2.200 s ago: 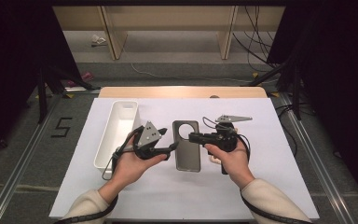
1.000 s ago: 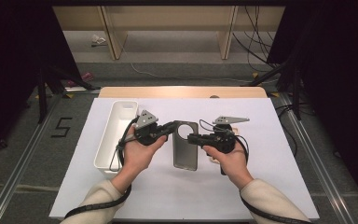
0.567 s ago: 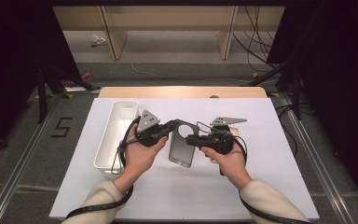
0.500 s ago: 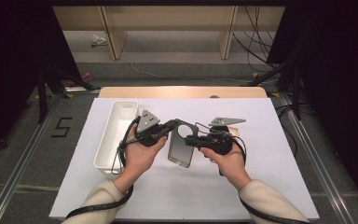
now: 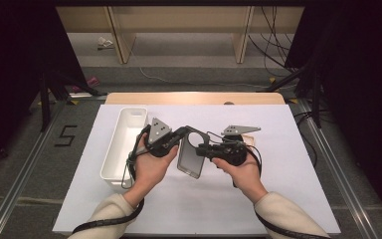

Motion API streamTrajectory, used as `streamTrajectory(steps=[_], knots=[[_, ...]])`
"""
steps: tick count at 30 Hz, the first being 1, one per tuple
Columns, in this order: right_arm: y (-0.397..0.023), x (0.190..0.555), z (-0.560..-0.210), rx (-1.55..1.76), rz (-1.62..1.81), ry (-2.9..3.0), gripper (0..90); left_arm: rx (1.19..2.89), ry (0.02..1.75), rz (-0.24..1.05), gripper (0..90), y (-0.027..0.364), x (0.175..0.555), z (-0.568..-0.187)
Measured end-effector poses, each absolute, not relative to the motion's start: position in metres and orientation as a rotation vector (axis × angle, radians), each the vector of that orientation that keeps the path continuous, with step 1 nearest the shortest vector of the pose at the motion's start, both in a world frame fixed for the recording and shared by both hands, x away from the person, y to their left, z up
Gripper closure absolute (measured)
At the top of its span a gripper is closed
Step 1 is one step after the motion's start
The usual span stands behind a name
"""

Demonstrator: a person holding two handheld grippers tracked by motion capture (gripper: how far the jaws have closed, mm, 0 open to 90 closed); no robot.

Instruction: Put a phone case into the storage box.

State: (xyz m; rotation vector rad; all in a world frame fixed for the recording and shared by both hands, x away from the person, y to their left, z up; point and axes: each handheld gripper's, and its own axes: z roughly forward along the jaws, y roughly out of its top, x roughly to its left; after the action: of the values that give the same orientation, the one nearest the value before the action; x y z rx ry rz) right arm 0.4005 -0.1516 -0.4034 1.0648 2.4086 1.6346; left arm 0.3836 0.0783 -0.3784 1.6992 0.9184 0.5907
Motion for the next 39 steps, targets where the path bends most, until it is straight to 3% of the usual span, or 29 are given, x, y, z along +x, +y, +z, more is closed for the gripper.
streamTrajectory(steps=[5,8,9,10,18,30,39], knots=[[-0.151,0.4,-0.402,1.055,1.629,2.402,64.4,1.701,0.937,0.629,88.8,0.082,0.386,-0.38],[-0.15,0.398,-0.399,0.999,1.622,2.394,51.4,1.698,0.957,0.654,88.9,0.086,0.388,-0.382],[-0.15,0.398,-0.399,0.999,1.622,2.394,51.4,1.698,0.957,0.654,88.9,0.086,0.388,-0.382],[-0.149,0.398,-0.398,0.967,1.631,2.396,44.4,1.699,0.963,0.669,88.8,0.088,0.389,-0.382],[-0.148,0.393,-0.392,0.864,1.617,2.379,30.5,1.684,0.986,0.706,88.8,0.094,0.391,-0.38],[-0.159,0.39,-0.387,0.812,1.594,2.344,17.7,1.649,1.028,0.738,88.8,0.105,0.393,-0.375],[-0.172,0.392,-0.389,0.832,1.558,2.308,16.7,1.612,1.047,0.753,88.8,0.114,0.394,-0.368]])
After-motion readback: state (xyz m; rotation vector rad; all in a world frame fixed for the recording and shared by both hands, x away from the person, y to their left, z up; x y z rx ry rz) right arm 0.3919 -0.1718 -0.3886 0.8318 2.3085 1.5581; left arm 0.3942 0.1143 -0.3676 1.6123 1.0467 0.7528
